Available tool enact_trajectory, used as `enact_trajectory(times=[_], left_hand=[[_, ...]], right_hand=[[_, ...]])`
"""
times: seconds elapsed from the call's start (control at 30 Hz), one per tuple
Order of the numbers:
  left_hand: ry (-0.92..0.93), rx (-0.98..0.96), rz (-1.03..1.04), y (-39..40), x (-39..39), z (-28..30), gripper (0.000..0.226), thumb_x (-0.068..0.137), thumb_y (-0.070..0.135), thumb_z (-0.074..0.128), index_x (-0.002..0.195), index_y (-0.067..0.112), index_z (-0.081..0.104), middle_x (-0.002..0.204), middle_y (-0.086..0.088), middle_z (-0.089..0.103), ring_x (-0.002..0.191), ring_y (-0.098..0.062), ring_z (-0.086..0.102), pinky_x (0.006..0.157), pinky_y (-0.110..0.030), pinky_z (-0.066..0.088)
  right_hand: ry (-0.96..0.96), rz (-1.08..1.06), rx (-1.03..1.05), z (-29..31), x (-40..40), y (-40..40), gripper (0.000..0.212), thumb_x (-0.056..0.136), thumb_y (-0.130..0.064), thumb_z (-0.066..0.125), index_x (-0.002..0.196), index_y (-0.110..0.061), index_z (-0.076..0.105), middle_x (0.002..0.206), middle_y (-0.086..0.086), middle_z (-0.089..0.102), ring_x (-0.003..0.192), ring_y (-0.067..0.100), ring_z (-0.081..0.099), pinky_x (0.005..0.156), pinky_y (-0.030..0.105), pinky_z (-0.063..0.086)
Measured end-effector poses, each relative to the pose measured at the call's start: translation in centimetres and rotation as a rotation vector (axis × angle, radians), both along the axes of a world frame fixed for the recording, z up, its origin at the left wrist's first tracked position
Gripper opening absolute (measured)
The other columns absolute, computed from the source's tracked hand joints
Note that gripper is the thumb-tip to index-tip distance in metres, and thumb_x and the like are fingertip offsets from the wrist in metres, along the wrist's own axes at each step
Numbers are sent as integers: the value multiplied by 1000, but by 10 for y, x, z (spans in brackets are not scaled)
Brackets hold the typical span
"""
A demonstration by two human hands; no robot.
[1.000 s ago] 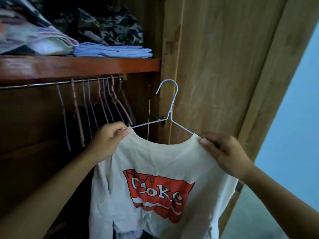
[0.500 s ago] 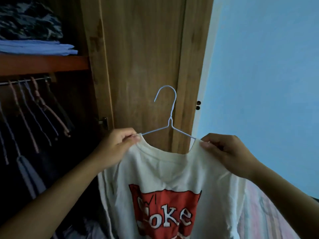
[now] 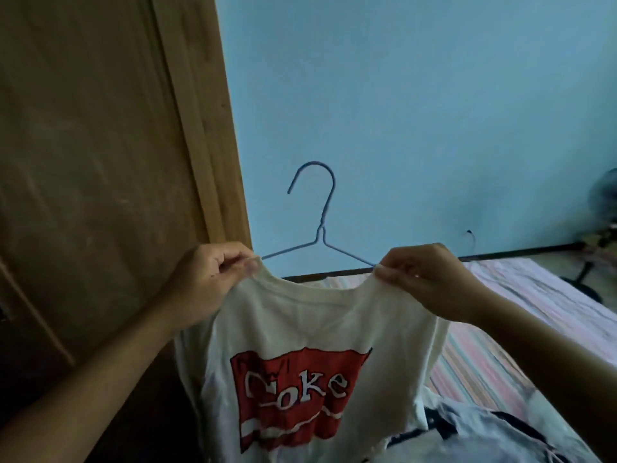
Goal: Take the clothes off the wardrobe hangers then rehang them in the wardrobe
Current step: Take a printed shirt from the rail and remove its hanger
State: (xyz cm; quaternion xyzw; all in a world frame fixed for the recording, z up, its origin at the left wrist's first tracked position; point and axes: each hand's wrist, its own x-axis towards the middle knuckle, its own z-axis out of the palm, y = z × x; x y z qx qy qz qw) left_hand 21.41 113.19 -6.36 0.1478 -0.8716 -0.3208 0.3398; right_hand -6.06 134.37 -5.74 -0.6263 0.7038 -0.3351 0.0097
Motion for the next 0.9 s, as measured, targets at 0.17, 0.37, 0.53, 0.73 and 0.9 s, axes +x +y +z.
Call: enact_trajectory(times=[0.17,0.37,0.53,0.73,0.9], left_hand=[[-20,-5,-77,1,-24,-6,16,89,37,62,86,23,71,73,-2,68,68,-24,62,65,-37,48],[-104,-69,-175,16,-58,-16,11,92,20,68,82,23,70,75,4,70,74,-18,65,72,-36,52],[-120,-10,-306,39,-95,-32,12,92,18,68,80,20,71,69,-7,66,69,-36,60,64,-39,49],[-221,14,-466,69,-157,-59,18,91,17,69,76,27,70,64,-7,61,55,-10,49,55,-20,39],[-316,57,-566,100,-221,-97,20,92,19,67,79,34,69,64,-4,59,57,-6,49,55,-18,39]], right_hand=[[22,-158,10,-8,13,32,19,93,-35,64,75,-32,67,69,-13,66,69,3,63,65,28,49],[-8,-347,45,-17,24,84,16,93,-34,66,80,-26,72,72,-11,69,71,4,64,69,31,52],[-58,-449,106,-30,26,129,17,92,-35,67,78,-26,74,71,-11,69,70,5,64,67,25,50],[-146,-554,212,-54,15,181,17,93,-34,65,80,-29,74,75,-13,70,73,3,65,69,22,51],[-203,-674,281,-89,-5,219,22,95,-34,63,78,-24,73,70,-9,68,68,6,63,64,20,49]])
